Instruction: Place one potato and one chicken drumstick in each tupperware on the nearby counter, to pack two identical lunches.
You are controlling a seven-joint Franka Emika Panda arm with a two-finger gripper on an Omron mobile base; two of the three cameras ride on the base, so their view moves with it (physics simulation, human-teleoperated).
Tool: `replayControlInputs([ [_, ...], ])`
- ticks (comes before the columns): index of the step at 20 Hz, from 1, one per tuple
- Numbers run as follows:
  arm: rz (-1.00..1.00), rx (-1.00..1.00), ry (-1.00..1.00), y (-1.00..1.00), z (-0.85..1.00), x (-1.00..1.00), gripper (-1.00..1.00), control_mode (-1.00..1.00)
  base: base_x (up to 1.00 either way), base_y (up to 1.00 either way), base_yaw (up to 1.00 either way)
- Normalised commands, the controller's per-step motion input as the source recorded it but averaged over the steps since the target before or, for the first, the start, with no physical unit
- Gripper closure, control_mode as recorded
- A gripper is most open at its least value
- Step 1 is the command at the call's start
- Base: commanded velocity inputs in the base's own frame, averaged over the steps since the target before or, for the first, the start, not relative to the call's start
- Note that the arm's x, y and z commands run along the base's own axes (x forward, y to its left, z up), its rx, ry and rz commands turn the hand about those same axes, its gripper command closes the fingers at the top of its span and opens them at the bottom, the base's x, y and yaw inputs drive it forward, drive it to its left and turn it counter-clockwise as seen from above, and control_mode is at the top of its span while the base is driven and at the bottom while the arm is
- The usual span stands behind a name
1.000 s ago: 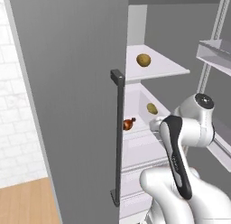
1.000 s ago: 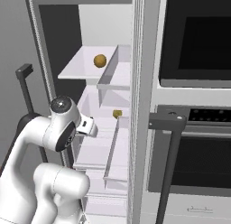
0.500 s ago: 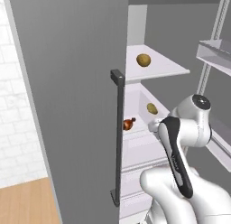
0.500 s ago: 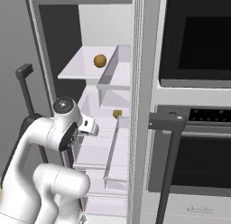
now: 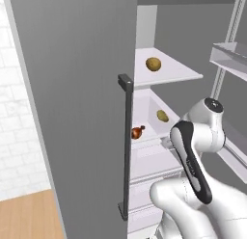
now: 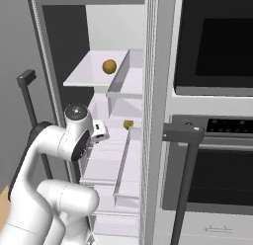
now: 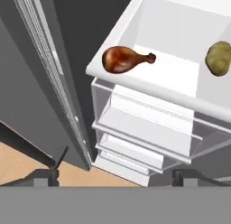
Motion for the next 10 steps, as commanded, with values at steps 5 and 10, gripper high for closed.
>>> replayControlInputs([
  [5, 0.54, -0.32, 0.00, 0.02, -0.02, 0.13, -1.00, -1.00, 0.00, 0.00, 0.00],
  [10, 0.64, -0.32, 0.00, 0.00, -0.14, 0.07, -1.00, -1.00, 0.00, 0.00, 0.00],
])
